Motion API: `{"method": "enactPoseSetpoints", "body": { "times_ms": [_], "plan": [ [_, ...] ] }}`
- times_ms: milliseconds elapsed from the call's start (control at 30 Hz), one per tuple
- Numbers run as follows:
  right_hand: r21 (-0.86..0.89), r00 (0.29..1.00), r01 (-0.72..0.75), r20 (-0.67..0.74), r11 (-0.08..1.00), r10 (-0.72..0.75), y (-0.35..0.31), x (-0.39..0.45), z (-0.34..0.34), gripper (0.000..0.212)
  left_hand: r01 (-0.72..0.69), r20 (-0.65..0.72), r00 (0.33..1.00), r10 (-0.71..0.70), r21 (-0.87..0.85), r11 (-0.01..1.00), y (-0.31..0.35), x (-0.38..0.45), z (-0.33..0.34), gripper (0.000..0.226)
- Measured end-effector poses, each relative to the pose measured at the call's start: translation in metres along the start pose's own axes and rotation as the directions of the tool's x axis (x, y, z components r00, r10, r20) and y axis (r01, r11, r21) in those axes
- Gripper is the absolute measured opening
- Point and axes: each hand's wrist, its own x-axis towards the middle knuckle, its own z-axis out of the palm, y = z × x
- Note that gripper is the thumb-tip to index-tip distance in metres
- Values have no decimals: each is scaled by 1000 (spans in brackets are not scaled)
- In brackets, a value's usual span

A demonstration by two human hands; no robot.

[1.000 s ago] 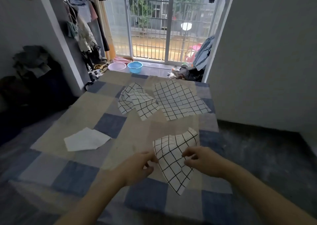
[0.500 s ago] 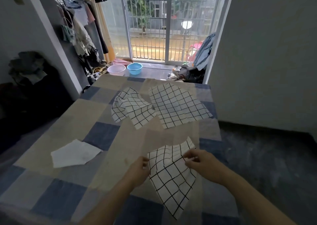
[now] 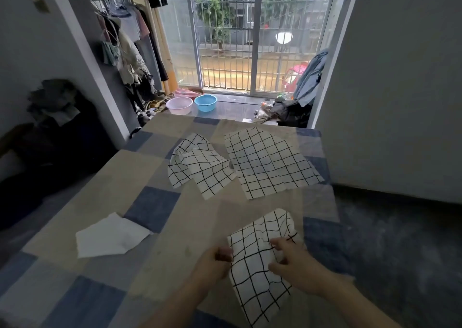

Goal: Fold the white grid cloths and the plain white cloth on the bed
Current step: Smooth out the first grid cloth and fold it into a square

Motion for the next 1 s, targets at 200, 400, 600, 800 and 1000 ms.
{"method": "enactPoseSetpoints", "body": {
  "times_ms": [200, 400, 600, 800, 1000],
  "plan": [
    [-1, 1000, 17, -22, 1000, -17, -9, 11, -8, 93, -253, 14, 967, 253, 3, 967, 53, -14, 8, 34],
    [124, 964, 130, -249, 984, -96, -35, 10, -24, 98, -456, 230, 864, 448, -20, 890, 126, -43, 12, 50],
    [14, 886, 192, -432, 981, -167, -68, -3, -53, 4, -784, 398, 597, 697, 102, 613, 180, -74, 7, 55],
    [189, 924, 247, -341, 950, -172, -103, -35, -107, 25, -810, 269, 377, 887, 561, 174, 190, -60, -15, 83],
    [149, 964, 197, -208, 969, -164, -110, -45, -126, 32, -634, -124, 479, 869, 635, 440, 202, -43, -41, 118]
  ]
}}
